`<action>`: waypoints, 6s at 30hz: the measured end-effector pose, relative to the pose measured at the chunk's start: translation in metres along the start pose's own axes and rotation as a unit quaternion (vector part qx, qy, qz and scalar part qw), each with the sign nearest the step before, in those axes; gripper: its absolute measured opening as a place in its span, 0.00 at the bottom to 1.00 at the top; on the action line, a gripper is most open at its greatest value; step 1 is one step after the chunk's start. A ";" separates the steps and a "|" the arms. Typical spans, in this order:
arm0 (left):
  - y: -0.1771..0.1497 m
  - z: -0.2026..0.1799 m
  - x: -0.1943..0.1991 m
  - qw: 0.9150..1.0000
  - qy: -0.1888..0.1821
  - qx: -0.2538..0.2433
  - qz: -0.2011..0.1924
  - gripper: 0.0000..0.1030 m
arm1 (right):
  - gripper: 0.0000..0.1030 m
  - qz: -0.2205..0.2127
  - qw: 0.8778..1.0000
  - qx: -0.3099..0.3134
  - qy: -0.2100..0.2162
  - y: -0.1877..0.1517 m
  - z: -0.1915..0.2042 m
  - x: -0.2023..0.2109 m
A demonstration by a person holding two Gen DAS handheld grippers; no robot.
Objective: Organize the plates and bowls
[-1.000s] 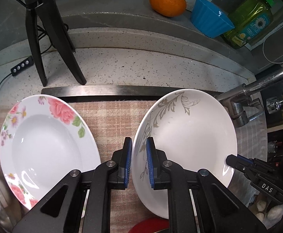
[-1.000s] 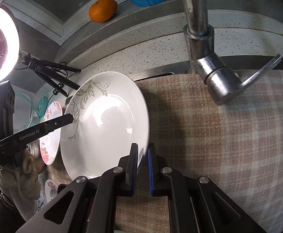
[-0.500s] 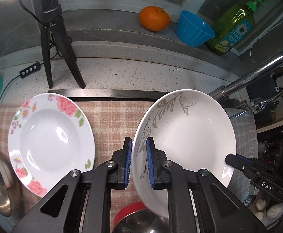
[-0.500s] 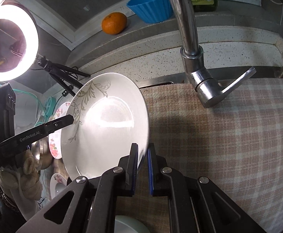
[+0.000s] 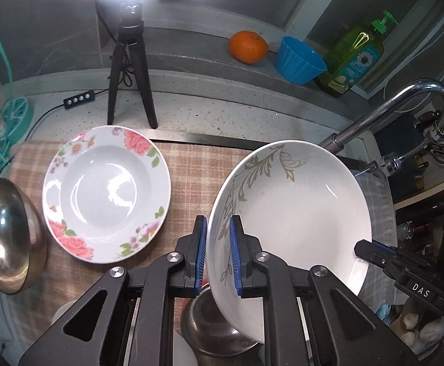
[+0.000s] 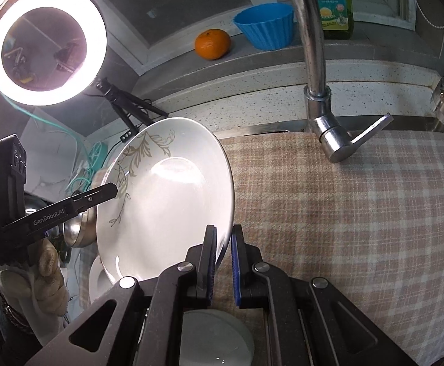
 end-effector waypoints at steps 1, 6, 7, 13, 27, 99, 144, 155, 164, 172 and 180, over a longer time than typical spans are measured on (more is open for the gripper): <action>-0.003 0.002 0.003 1.000 0.001 0.003 -0.002 0.13 | 0.08 0.000 1.000 0.004 0.002 -0.003 0.004 0.001; -0.019 0.019 0.024 0.999 0.008 0.024 -0.019 0.13 | 0.08 0.007 1.000 0.027 0.011 -0.017 0.024 0.003; -0.023 0.025 0.029 0.999 0.011 0.030 -0.022 0.13 | 0.08 0.009 0.999 0.033 0.013 -0.019 0.028 0.003; -0.049 0.055 0.048 0.997 0.020 0.066 -0.034 0.13 | 0.08 0.024 0.997 0.064 0.025 -0.036 0.058 -0.006; -0.103 0.114 0.077 0.988 0.039 0.142 -0.049 0.13 | 0.08 0.065 0.988 0.127 0.051 -0.076 0.123 -0.033; -0.190 0.194 0.040 0.968 0.072 0.240 -0.004 0.13 | 0.09 0.145 0.959 0.243 0.004 -0.146 0.179 -0.124; -0.170 0.140 0.124 0.979 0.117 0.134 -0.100 0.13 | 0.42 0.012 0.963 0.269 0.005 -0.140 0.172 -0.024; -0.113 0.175 0.129 0.988 0.081 0.087 -0.095 0.13 | 0.42 -0.018 0.979 0.203 -0.010 -0.110 0.173 -0.013; -0.055 0.198 0.116 0.998 0.029 0.027 -0.054 0.14 | 0.42 -0.021 0.993 0.115 -0.005 -0.084 0.186 -0.022; 0.004 0.208 0.088 0.999 0.009 -0.026 -0.022 0.14 | 0.42 -0.031 0.999 0.032 -0.001 -0.058 0.191 -0.035; 0.040 0.202 0.041 0.998 -0.012 -0.063 0.016 0.14 | 0.42 -0.038 0.998 -0.034 -0.023 -0.033 0.179 -0.060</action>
Point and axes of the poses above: each gripper's, at about its wrist camera, not at the fingertips, and x roughly against the way its jaws point, z to its left, y to its top, the point moved 4 cm from there along -x, roughly the way its jaws point, and after that the axes turned 1 degree about x, right-handed, at the moved point
